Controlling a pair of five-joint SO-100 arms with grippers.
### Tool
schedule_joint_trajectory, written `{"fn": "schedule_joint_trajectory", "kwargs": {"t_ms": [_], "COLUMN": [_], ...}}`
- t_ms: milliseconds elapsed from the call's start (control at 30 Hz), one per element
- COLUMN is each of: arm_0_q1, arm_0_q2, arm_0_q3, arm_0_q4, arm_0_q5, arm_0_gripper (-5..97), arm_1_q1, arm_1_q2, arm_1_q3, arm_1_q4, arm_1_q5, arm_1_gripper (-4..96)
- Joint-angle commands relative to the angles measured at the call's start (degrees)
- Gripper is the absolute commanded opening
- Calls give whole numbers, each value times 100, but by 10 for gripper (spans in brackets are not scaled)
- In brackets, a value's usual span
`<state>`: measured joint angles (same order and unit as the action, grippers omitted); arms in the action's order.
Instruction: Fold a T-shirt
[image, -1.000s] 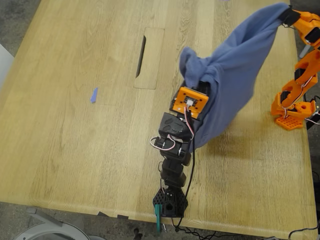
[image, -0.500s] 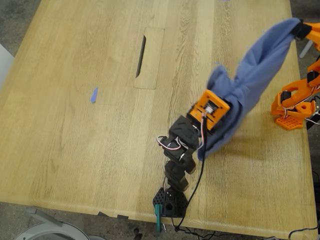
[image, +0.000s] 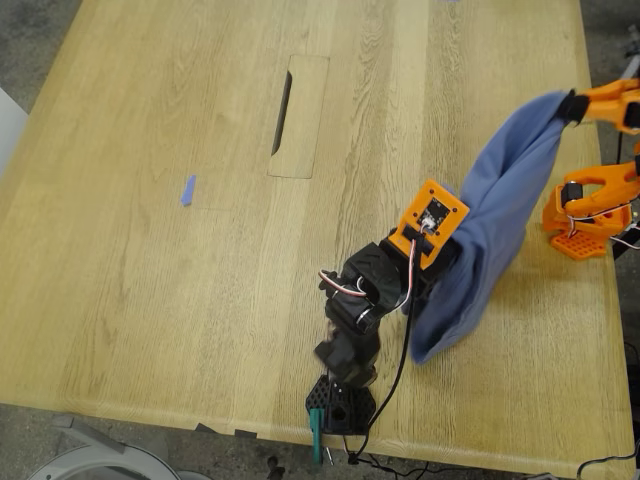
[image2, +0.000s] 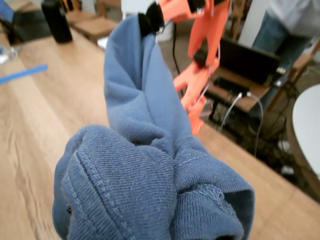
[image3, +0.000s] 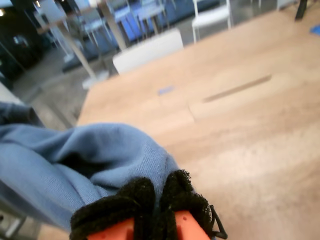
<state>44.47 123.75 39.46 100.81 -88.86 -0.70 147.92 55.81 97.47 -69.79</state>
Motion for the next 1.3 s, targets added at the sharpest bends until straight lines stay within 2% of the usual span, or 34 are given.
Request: {"fn": "schedule_joint_trajectory", "kwargs": {"t_ms": [0, 200, 300, 500, 700, 833, 1000, 1267], "arm_0_q1": [-264, -844, -1230, -2145, -3094, -3762, -4500, -5300], "arm_0_q2": [1362, 2830, 3331, 3586, 3085, 1995, 132, -2294], "arm_0_q3": [1793, 5309, 6882, 9255, 10793, 11004, 10301, 8104], "arm_0_q4": [-756, -2496, -3630, -5906, -8086, -9536, -10907, -11663], "arm_0_q5": [-79, -123, -167, -176, -176, -167, -158, -141], "arm_0_gripper": [-2, -2, -2, -2, -2, -2, -2, -2], "arm_1_q1": [-149, -360, -272, 123, 721, 1213, 1652, 2294], "arm_1_q2": [413, 1055, 1424, 1723, 905, -255, -1652, -3858], "arm_1_q3": [984, 3094, 4324, 6899, 8473, 8692, 8420, 6847], "arm_1_q4": [0, -62, -633, -3129, -5730, -7356, -8622, -9721], "arm_1_q5": [-26, -79, -97, -185, -369, -475, -589, -703], "arm_1_gripper": [-2, -2, -2, -2, -2, -2, -2, -2]}}
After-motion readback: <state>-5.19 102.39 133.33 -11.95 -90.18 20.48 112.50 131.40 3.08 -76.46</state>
